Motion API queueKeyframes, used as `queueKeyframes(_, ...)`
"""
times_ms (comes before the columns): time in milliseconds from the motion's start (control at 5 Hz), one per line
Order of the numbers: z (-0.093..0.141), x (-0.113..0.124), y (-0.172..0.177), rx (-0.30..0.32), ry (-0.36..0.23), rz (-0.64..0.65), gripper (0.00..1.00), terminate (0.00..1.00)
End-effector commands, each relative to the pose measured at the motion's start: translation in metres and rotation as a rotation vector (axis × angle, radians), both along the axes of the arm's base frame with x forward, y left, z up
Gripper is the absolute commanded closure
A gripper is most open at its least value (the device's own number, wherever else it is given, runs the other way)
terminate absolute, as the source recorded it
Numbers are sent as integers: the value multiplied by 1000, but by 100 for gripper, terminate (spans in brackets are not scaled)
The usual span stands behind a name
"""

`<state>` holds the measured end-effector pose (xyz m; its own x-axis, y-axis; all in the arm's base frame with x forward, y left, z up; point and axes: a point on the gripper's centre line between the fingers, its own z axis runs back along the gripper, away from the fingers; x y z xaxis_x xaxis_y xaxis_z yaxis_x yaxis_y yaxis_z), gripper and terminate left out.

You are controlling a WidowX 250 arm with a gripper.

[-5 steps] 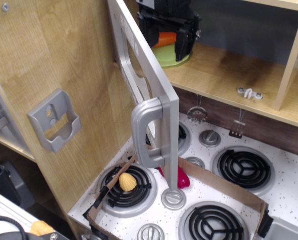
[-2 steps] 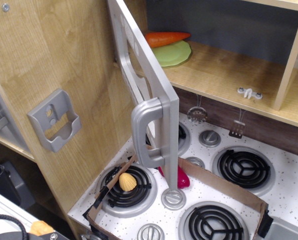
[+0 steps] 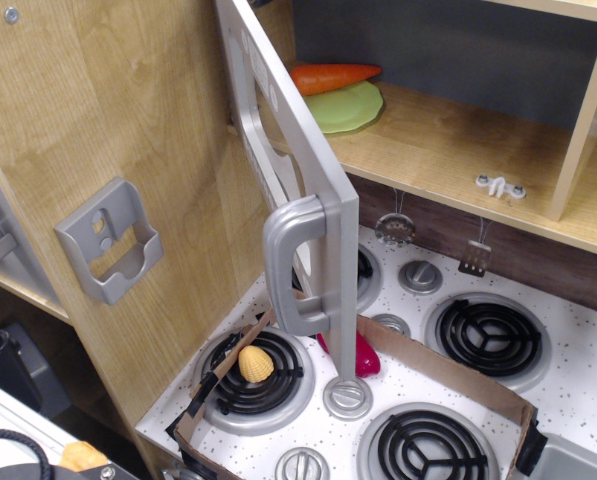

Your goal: Close microwave

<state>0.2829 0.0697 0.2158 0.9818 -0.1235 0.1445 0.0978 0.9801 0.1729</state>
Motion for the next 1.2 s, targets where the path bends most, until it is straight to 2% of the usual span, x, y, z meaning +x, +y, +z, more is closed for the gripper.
queueKeyframes(0,-19,-32,1,-38,-6,29,0,0)
queueKeyframes(200,-42,-41,-2,-16,-41,55,0,0)
queueKeyframes(400,-60,-37,-7,-55,-89,55,0,0)
queueKeyframes(600,-68,-20,-12,-74,-151,18,0,0)
queueKeyframes(800,-65,6,-20,-72,-209,-28,0,0)
queueKeyframes(1000,-62,32,-27,-65,-234,-78,0,0)
